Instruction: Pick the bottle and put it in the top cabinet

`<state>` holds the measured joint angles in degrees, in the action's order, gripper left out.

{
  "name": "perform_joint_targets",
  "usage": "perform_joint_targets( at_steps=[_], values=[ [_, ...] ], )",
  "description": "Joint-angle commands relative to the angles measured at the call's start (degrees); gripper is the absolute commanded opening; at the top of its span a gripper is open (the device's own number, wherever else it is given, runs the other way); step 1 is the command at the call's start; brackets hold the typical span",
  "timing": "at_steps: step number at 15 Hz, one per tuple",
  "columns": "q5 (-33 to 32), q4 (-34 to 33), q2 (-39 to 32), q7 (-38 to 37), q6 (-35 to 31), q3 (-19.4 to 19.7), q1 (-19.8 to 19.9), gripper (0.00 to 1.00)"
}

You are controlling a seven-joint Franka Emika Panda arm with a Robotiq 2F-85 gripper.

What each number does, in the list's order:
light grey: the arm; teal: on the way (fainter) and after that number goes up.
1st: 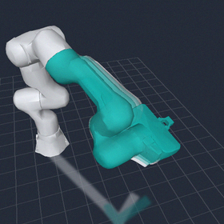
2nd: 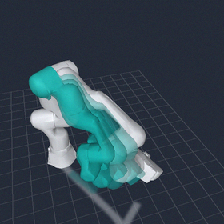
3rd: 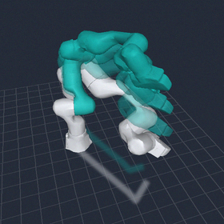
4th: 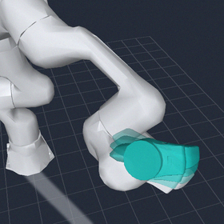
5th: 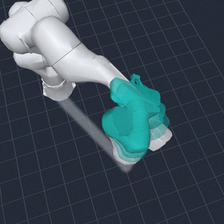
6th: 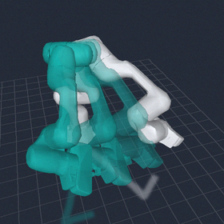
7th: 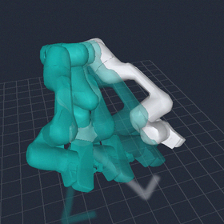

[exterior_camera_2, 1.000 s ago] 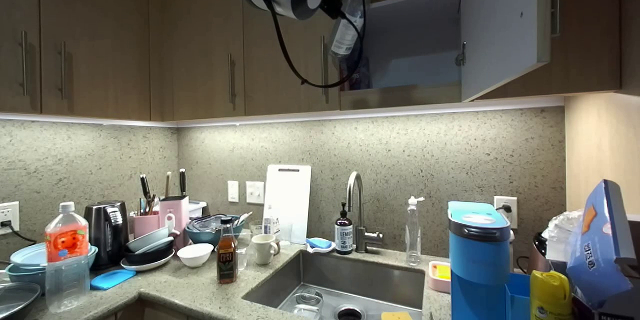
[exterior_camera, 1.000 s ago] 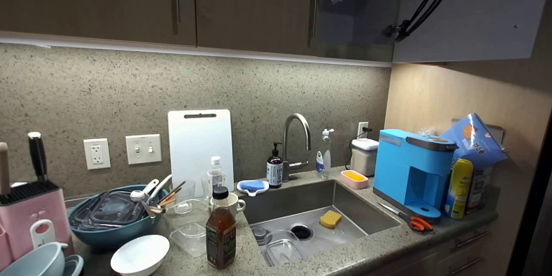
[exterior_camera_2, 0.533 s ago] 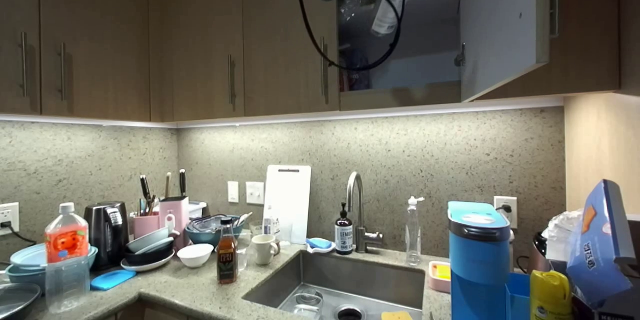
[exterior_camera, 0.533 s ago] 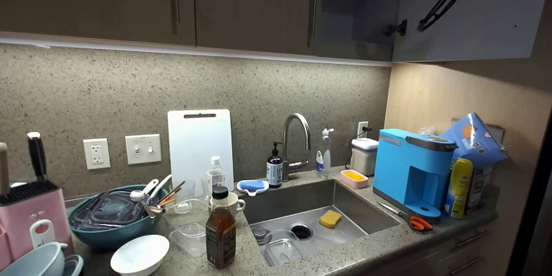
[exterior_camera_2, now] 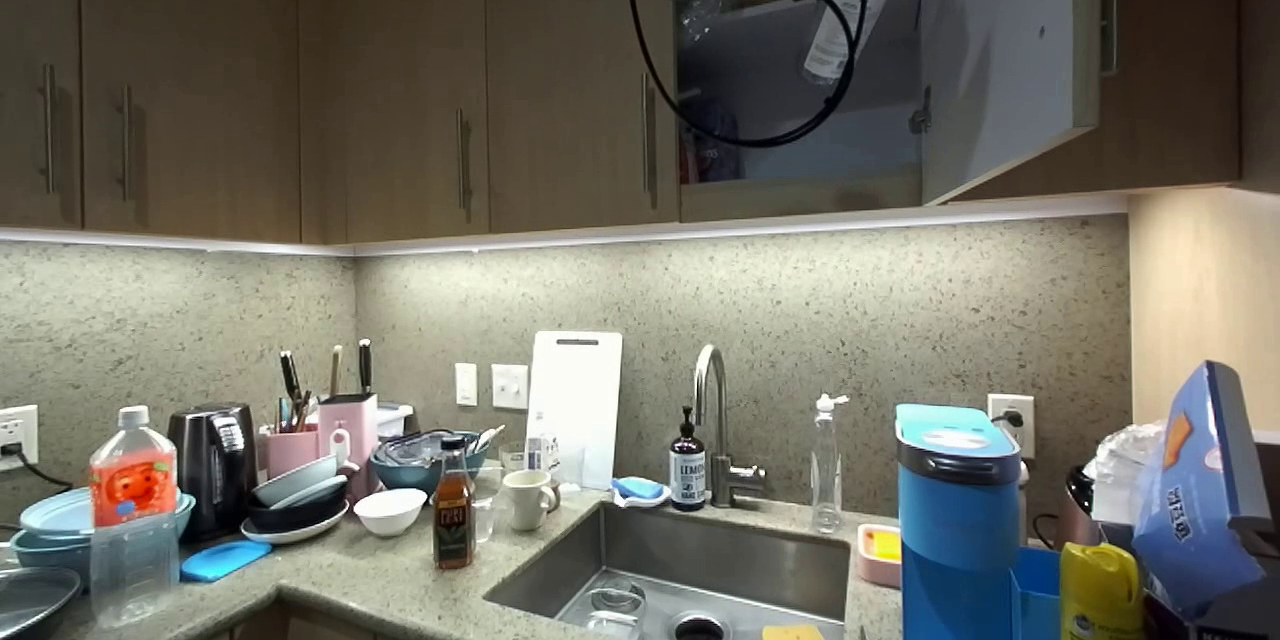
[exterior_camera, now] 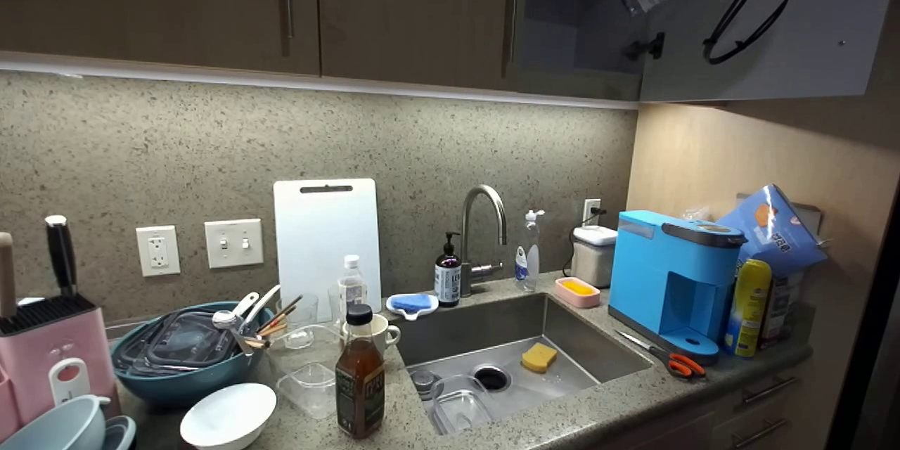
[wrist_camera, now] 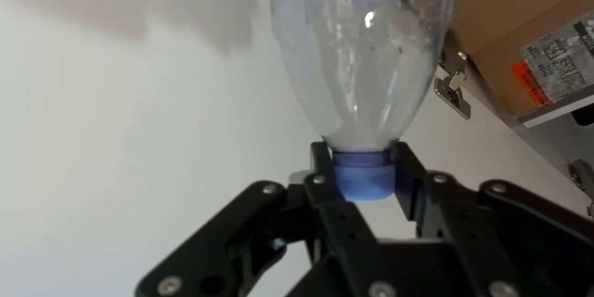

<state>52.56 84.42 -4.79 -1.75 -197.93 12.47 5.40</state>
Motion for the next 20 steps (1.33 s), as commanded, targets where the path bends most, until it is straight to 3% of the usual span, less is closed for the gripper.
perform_joint_targets(
  at_steps=[1, 10, 15, 18, 19, 20],
  values=[
    [0.3, 0.5, 0.3, 0.3, 0.2, 0.1, -0.1, 0.11],
    [2.4, 4.7, 1.4, 2.9, 0.1, 3.1, -1.0, 0.11],
    [2.9, 8.7, 3.2, 4.1, 4.0, 4.6, -1.6, 0.11],
    [1.1, 9.6, 3.4, 2.7, 6.1, 5.2, -1.6, 0.11],
    [-3.5, 10.4, 3.5, -2.0, 6.2, 2.3, 1.7, 0.11],
    [-4.4, 9.8, 3.2, -2.6, 6.2, 2.2, 1.9, 0.11]
  ],
)
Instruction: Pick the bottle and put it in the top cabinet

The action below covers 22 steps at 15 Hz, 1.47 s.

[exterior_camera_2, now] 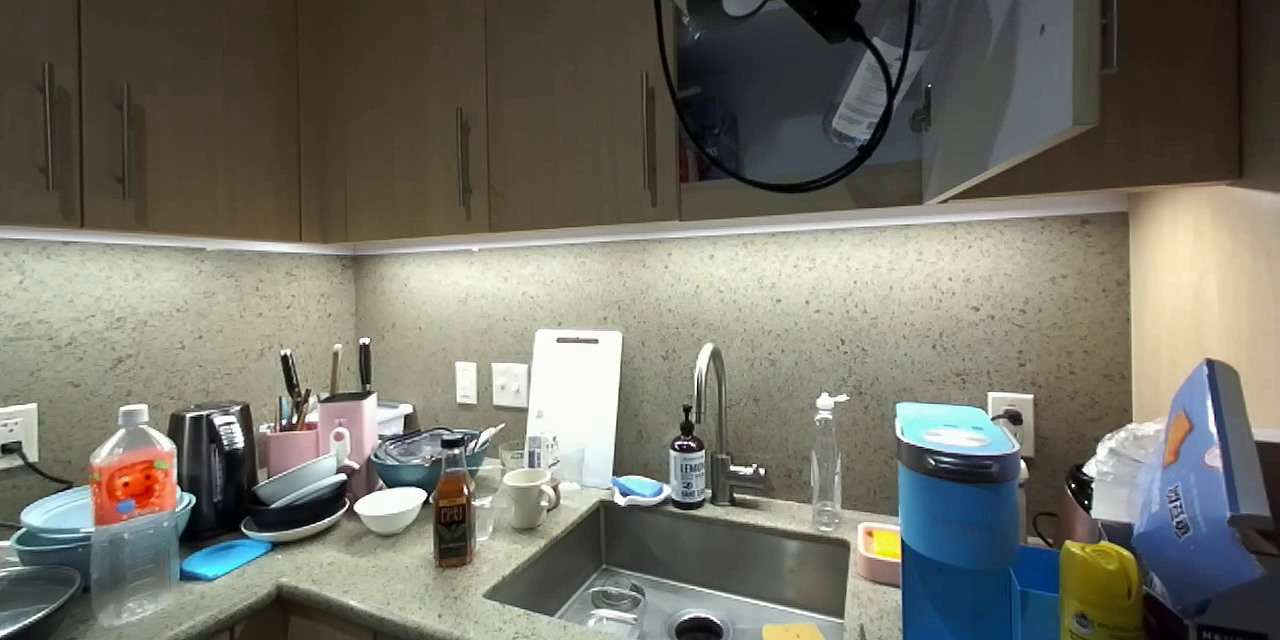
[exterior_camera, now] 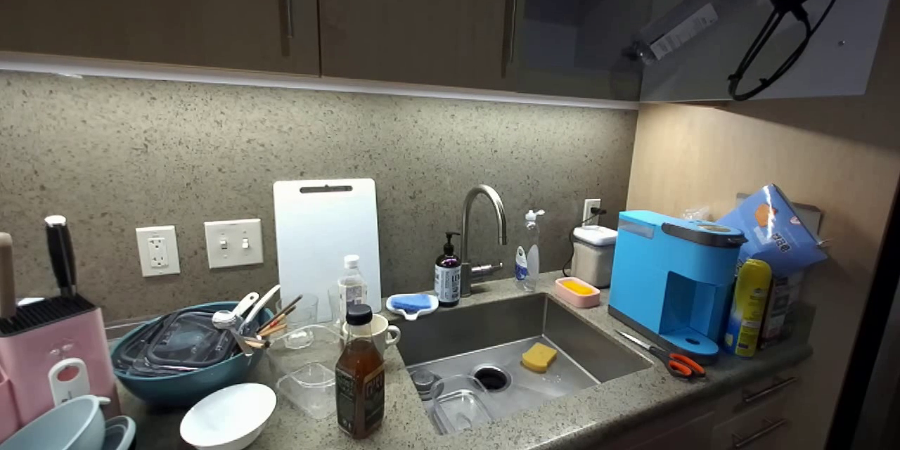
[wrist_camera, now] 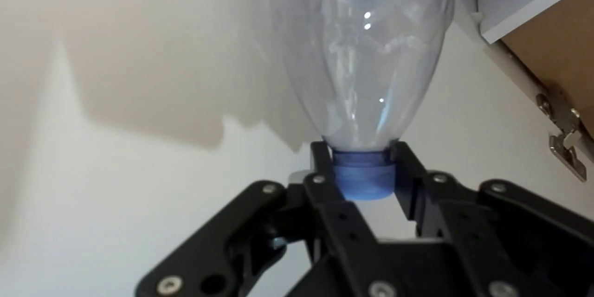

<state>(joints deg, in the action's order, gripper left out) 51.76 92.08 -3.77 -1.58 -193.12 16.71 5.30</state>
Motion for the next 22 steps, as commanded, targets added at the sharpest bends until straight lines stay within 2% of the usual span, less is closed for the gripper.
perform_joint_targets(
  at_steps=[1, 6, 7, 9, 10, 13, 14, 16, 17, 22],
  values=[
    [-4.6, 0.6, 1.4, -4.1, -0.1, -2.6, 2.1, 0.11],
    [-7.3, -9.0, -2.8, -11.0, -7.7, -5.7, 1.5, 0.11],
    [-7.7, -13.7, -4.6, -12.5, -5.1, -5.5, 2.6, 0.11],
    [-7.1, -13.7, -4.1, -13.3, -4.9, -6.5, 2.2, 0.11],
    [-7.7, -11.2, -2.6, -11.5, -4.8, -6.4, 2.0, 0.36],
    [-7.5, -12.6, -3.5, -12.3, -4.8, -6.6, 2.0, 0.36],
    [-7.7, -12.7, -3.5, -12.2, -4.5, -6.6, 2.1, 0.11],
    [-7.9, -11.3, -2.9, -11.4, -4.4, -6.3, 2.2, 0.11],
    [-6.9, -11.0, -2.9, -9.9, -4.9, -4.9, 0.9, 0.11],
    [-6.1, -10.9, -3.4, -6.0, -4.9, -1.4, -0.1, 0.11]
  ],
)
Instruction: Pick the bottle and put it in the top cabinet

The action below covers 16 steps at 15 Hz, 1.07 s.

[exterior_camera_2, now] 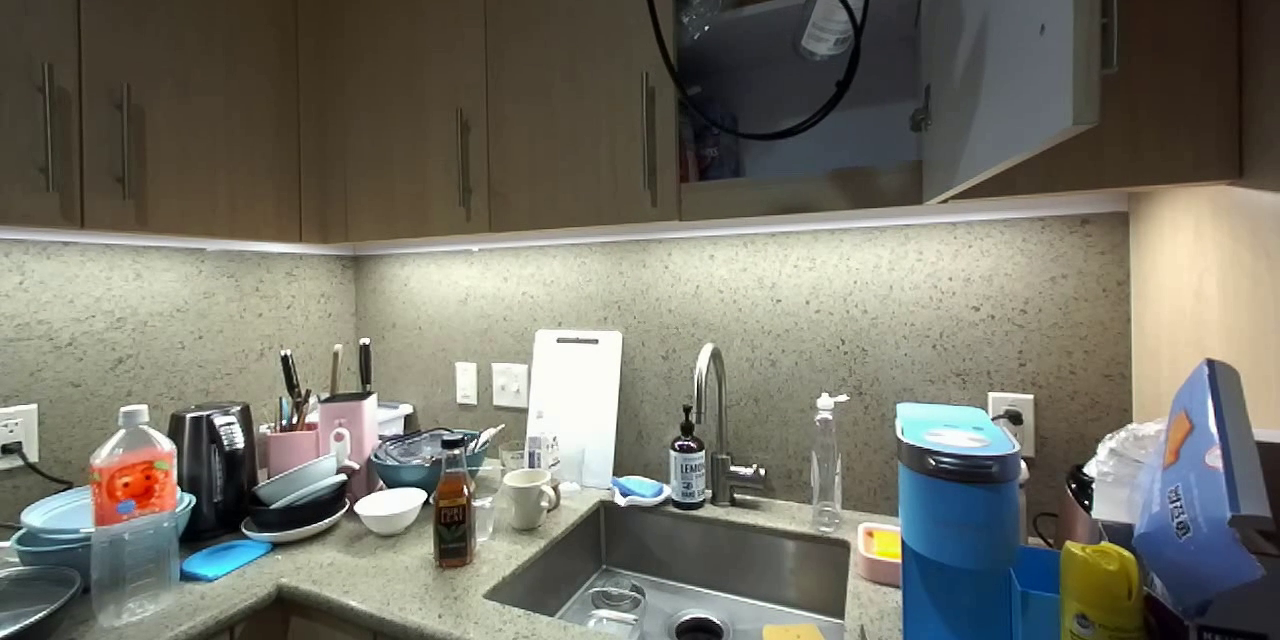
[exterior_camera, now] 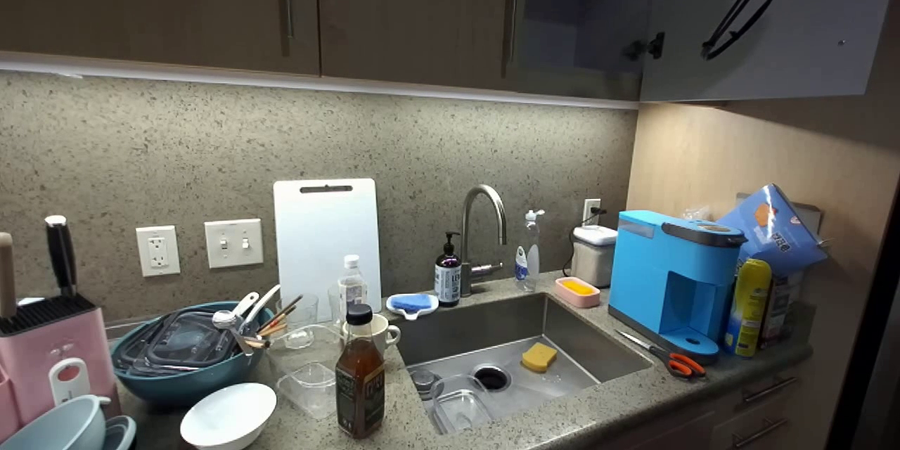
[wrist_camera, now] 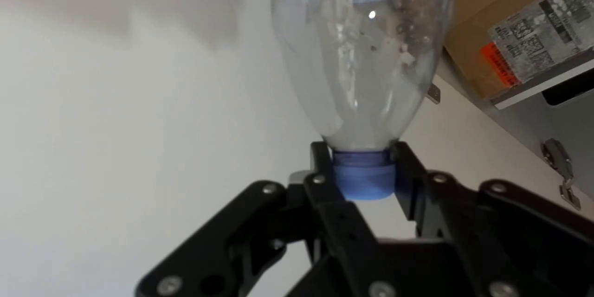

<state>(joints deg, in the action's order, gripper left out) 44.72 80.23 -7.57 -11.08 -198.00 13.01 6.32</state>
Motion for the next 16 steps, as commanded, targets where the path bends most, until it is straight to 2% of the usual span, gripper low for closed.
perform_joint_targets(
  at_steps=[1, 4, 7, 12, 13, 14, 16],
  values=[
    [1.4, 1.6, 0.7, 4.8, 0.0, 3.3, -1.6, 0.11],
    [3.6, 6.2, 2.9, 9.5, 1.3, 6.3, -3.5, 0.11],
    [7.3, 11.3, 5.0, 14.6, 5.5, 10.5, -6.4, 0.11],
    [3.7, 14.0, 5.7, 11.1, 9.3, 15.0, -9.8, 0.11],
    [3.4, 13.3, 5.4, 10.8, 9.2, 15.1, -10.0, 0.11],
    [-0.3, 13.0, 5.8, 7.9, 9.0, 8.1, -3.7, 0.11],
    [-2.8, 13.4, 7.0, 6.0, 12.5, 6.2, -2.0, 0.11]
  ],
)
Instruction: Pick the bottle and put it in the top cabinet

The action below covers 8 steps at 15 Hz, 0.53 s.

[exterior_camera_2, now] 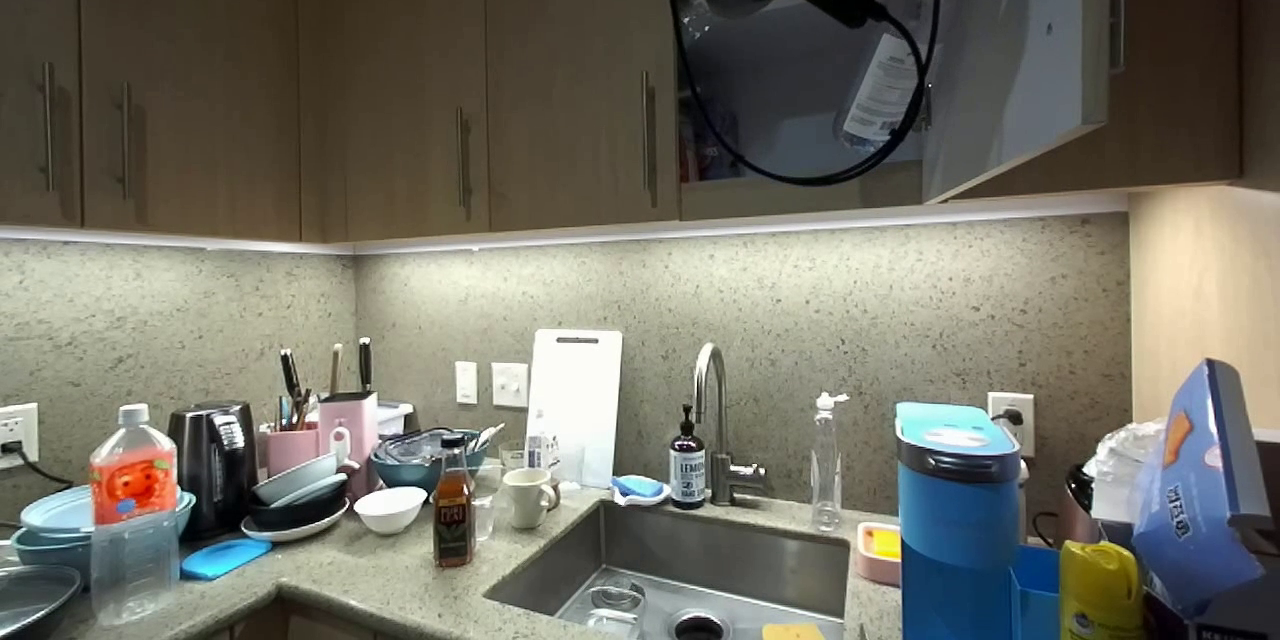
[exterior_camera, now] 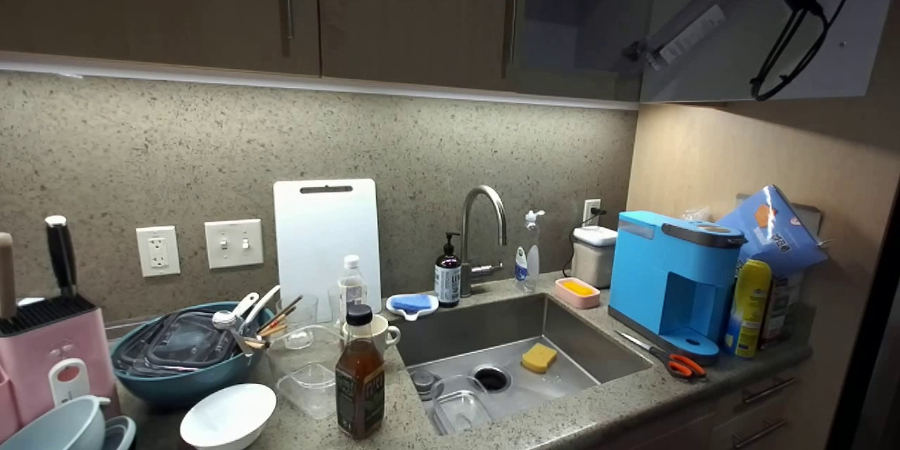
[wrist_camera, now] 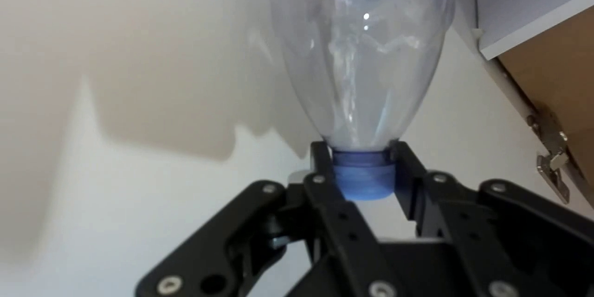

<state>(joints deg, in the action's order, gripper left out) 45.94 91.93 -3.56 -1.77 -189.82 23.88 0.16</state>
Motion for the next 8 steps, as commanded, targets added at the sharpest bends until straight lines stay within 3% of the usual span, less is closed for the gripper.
perform_joint_targets(
  at_steps=[1, 2, 3, 5, 6, 7, 8],
  values=[
    [-5.4, 3.0, 4.4, -4.3, 9.0, -5.4, 5.5, 0.11],
    [-6.7, 3.2, 5.4, -5.4, 13.3, -6.0, 6.5, 0.11],
    [-10.1, 3.0, 6.1, -8.2, 18.0, -2.5, 3.6, 0.11],
    [-15.7, 1.0, 6.8, -12.7, 25.8, -2.7, 4.5, 0.11],
    [-17.6, 0.0, 6.6, -13.9, 25.6, -2.9, 4.4, 0.11],
    [-17.7, -1.2, 6.0, -13.5, 23.4, -6.0, 7.1, 0.11],
    [-16.4, -1.8, 5.2, -12.3, 16.9, -4.1, 3.9, 0.11]
  ],
)
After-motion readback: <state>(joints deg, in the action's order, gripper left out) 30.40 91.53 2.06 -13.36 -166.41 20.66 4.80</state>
